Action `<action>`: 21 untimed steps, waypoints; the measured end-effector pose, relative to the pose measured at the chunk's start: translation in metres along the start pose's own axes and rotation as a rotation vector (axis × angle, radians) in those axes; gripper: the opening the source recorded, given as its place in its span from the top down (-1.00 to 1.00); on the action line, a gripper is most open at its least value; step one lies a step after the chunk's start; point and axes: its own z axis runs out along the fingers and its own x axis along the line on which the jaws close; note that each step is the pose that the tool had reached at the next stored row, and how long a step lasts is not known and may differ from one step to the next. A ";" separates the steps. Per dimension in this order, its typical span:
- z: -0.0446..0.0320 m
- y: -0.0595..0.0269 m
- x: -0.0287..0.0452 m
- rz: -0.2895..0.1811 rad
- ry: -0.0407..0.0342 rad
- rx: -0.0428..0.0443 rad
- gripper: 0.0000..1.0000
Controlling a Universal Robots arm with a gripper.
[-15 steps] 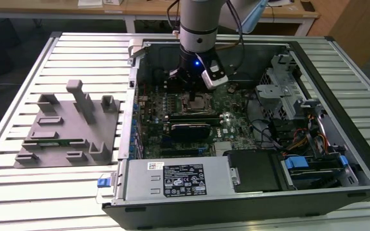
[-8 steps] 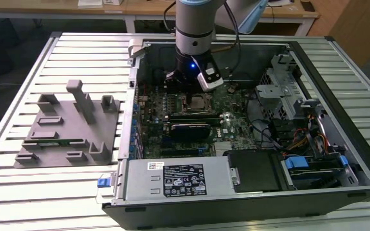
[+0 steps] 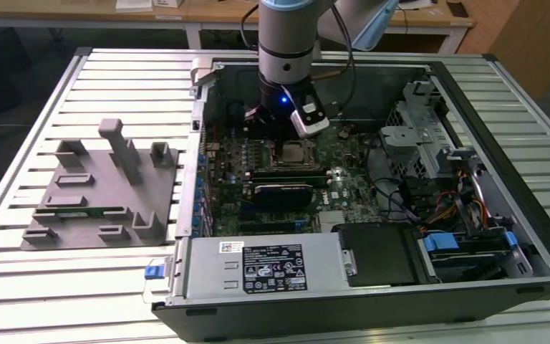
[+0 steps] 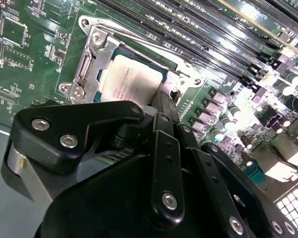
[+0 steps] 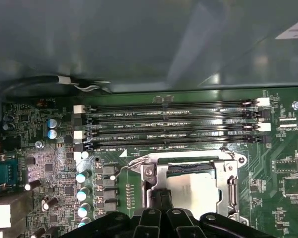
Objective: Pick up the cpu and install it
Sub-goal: 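Close the cpu cover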
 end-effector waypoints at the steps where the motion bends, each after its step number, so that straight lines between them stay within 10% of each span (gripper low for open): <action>1: 0.0002 -0.0001 0.0005 0.000 0.0001 0.0000 0.79; 21: 0.0042 -0.0003 0.0012 -0.005 0.0001 -0.0001 0.79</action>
